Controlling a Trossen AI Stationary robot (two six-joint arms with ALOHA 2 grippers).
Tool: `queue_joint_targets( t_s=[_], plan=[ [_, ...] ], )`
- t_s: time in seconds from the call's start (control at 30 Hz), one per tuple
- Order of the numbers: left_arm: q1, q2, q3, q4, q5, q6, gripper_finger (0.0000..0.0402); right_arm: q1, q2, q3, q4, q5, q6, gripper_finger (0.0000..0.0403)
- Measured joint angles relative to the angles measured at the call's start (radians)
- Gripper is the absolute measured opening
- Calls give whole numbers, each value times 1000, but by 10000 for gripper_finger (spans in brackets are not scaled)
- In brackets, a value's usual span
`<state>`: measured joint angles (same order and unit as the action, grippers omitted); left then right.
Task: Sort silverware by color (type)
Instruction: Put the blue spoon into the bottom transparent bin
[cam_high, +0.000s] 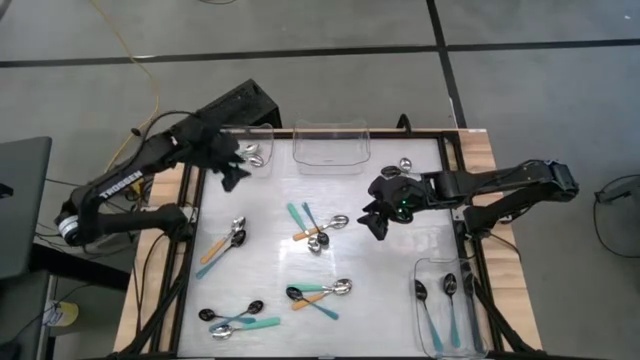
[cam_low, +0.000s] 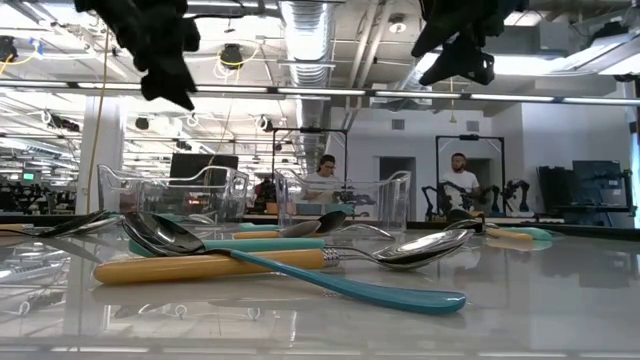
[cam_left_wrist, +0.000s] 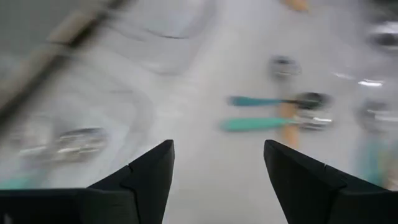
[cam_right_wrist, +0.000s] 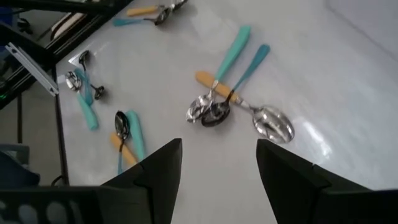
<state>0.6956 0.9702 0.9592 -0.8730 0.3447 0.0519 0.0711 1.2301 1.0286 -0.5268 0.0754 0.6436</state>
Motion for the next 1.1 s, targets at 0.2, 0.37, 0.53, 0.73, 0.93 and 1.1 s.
queue_joint_targets(
  t_s=[0.2,0.37,0.53,0.73,0.93,1.1],
  plan=[
    [-266,63,-1,26,-93,-38,219,-1,0,0,11,33,-24,230],
    [-467,181,-1,123,-196,83,206,6,0,0,11,34,-14,230],
    [-599,372,-1,276,-216,329,199,21,0,0,12,33,27,230],
    [-632,656,91,350,-255,522,199,80,0,0,11,33,37,230],
    [-608,879,269,193,-337,609,199,135,0,0,8,33,37,230],
    [-604,945,372,137,-306,615,199,164,0,0,6,33,38,230]
  ],
)
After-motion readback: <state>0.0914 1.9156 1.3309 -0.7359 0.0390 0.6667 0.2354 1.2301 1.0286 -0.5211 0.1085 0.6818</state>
